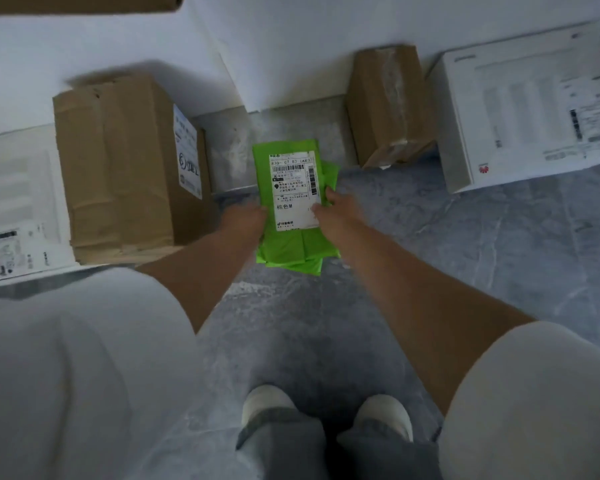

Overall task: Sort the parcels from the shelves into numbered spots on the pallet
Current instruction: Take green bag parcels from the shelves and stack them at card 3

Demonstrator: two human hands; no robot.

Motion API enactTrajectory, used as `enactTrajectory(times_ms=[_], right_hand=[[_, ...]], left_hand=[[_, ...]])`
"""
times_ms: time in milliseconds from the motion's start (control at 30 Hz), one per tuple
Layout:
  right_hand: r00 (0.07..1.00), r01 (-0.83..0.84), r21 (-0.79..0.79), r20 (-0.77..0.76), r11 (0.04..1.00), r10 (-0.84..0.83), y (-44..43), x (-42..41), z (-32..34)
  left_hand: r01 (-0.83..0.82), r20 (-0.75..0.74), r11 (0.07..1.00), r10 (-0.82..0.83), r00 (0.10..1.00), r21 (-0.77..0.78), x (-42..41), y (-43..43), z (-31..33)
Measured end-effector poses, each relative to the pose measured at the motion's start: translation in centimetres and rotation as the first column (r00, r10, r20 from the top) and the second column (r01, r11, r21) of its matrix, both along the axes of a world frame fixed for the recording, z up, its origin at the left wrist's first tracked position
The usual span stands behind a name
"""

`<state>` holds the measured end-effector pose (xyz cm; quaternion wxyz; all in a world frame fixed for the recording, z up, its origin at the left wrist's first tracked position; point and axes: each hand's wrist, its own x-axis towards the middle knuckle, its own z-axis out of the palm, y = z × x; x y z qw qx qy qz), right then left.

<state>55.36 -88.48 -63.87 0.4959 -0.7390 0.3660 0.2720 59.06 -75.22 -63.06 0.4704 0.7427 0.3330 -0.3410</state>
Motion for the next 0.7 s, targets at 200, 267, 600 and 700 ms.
enactTrajectory(times_ms=[200,267,600,700], right_hand=[[0.981,0.180,0.090,-0.092,0.980,-0.171,0.0,-7.6,7.5],[0.979,0.188,0.086,-0.089,0.978,-0.181,0.2,-8.1,10.4],[0.972,0.196,0.212,-0.173,0.957,-0.161,0.0,-10.1,22.5],[0.969,0.216,0.285,-0.178,0.934,-0.170,-0.4,-12.7,25.0]], left_hand=[[-0.032,-0.073,0.991,0.022,0.997,-0.134,-6.2,0.8,8.1],[-0.016,-0.046,0.996,0.012,0.999,-0.087,-7.0,1.0,11.2],[-0.091,0.042,0.993,0.094,0.995,-0.072,-11.5,3.1,22.2],[-0.137,0.063,0.987,0.143,0.988,-0.088,-13.7,3.4,24.3]])
